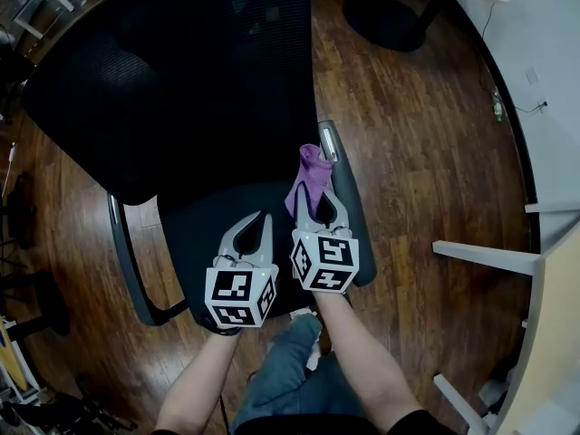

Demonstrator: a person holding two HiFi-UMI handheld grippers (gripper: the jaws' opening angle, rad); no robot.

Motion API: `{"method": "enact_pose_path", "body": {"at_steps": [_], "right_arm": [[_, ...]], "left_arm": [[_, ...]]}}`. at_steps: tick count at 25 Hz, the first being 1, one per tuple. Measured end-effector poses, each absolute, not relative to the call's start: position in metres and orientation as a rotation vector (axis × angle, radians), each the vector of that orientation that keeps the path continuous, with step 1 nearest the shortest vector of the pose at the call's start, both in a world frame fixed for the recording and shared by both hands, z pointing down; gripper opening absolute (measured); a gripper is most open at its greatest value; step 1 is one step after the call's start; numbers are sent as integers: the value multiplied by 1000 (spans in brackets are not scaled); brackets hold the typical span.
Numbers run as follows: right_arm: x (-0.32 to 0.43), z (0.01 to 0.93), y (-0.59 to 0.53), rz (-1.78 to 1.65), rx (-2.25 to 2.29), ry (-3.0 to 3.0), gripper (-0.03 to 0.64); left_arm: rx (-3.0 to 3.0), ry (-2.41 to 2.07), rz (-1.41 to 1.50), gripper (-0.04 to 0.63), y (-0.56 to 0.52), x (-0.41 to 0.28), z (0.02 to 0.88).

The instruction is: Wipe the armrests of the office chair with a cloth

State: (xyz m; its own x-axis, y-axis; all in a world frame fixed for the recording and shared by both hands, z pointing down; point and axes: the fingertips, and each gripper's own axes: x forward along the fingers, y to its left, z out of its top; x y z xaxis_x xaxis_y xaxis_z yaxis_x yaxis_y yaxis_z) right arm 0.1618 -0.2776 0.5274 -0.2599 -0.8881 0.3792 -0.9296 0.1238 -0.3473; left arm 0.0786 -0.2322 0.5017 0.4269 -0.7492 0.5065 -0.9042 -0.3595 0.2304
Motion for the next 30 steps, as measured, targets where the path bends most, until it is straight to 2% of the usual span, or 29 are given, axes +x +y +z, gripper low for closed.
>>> {"method": "enact_pose_path", "body": {"at_steps": [30], "right_arm": [[206, 543, -77, 842, 1770, -2293, 67]], "left_arm": [[2178, -1417, 401, 5, -60, 129, 507]]}}
